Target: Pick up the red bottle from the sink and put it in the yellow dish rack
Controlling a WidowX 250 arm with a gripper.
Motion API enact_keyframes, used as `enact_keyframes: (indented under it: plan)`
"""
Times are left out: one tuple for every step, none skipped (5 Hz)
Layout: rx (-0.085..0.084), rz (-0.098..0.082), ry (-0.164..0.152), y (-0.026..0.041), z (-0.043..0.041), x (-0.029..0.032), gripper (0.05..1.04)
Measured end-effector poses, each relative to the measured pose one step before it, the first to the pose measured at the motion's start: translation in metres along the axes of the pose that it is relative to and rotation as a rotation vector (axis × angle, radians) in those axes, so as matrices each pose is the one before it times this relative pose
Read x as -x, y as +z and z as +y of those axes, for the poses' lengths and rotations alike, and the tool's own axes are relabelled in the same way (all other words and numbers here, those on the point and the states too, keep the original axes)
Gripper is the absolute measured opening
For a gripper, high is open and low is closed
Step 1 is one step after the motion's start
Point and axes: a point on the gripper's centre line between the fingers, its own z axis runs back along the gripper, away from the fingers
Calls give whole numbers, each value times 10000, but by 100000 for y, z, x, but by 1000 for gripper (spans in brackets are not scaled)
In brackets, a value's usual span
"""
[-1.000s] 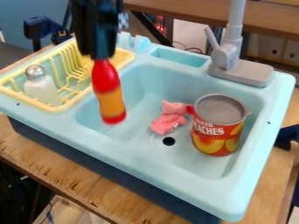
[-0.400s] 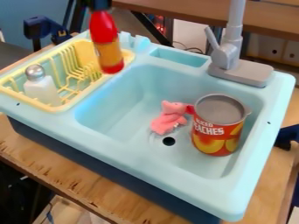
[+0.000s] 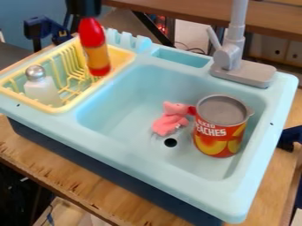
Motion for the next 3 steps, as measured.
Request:
enact_keyframes:
  plan:
    - [61,-96,281,-22,1375,-393,329]
    - [271,65,119,-715,1080,-722,329]
    - [458,372,-100,-1439,358,-1181,329]
